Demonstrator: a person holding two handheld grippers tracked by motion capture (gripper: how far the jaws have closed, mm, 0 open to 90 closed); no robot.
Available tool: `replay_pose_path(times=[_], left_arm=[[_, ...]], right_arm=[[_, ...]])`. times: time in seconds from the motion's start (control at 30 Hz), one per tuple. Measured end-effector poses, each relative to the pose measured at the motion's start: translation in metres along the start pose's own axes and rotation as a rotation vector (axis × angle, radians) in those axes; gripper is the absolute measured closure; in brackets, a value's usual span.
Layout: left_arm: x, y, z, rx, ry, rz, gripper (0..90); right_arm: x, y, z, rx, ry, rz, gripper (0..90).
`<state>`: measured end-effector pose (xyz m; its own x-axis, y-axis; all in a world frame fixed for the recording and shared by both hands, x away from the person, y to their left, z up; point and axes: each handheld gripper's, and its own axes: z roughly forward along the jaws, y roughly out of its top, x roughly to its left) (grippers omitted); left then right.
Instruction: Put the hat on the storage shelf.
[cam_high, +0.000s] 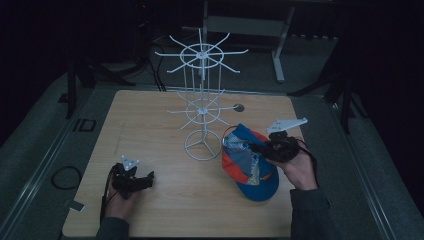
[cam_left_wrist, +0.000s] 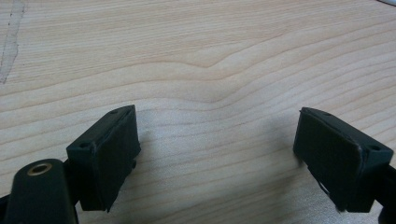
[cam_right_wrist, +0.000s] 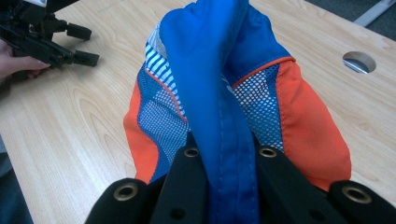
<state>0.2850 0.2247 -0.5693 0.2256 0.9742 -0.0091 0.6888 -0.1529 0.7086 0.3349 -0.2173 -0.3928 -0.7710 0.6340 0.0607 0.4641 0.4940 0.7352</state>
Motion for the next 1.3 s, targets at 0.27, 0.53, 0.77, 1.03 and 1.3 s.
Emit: replay_pose_path(times=[0.27,0.53,0.77,1.03,1.3], left_arm=[[0.0,0.0,0.0,0.003,0.0,0.004,14.7],[0.0,0.0,0.0,0.0,0.0,0.001,14.7],[0.0,0.0,0.0,-0.002,0.001,-0.001,14.6],[0.0,0.0,0.0,-0.003,0.001,-0.001,14.7],[0.0,0.0,0.0,-0.001,0.001,0.001,14.6]], right_arm=[[-0.003,0.002,-0.008,-0.03,-0.006,0.008,88.4],[-0.004,0.004,-0.018,-0.057,-0.009,0.017,88.4],[-0.004,0.005,-0.023,-0.072,-0.007,0.016,88.4],[-0.005,0.005,-0.029,-0.087,-0.014,0.017,88.4],[-0.002,0.007,-0.038,-0.092,-0.021,0.002,88.4]])
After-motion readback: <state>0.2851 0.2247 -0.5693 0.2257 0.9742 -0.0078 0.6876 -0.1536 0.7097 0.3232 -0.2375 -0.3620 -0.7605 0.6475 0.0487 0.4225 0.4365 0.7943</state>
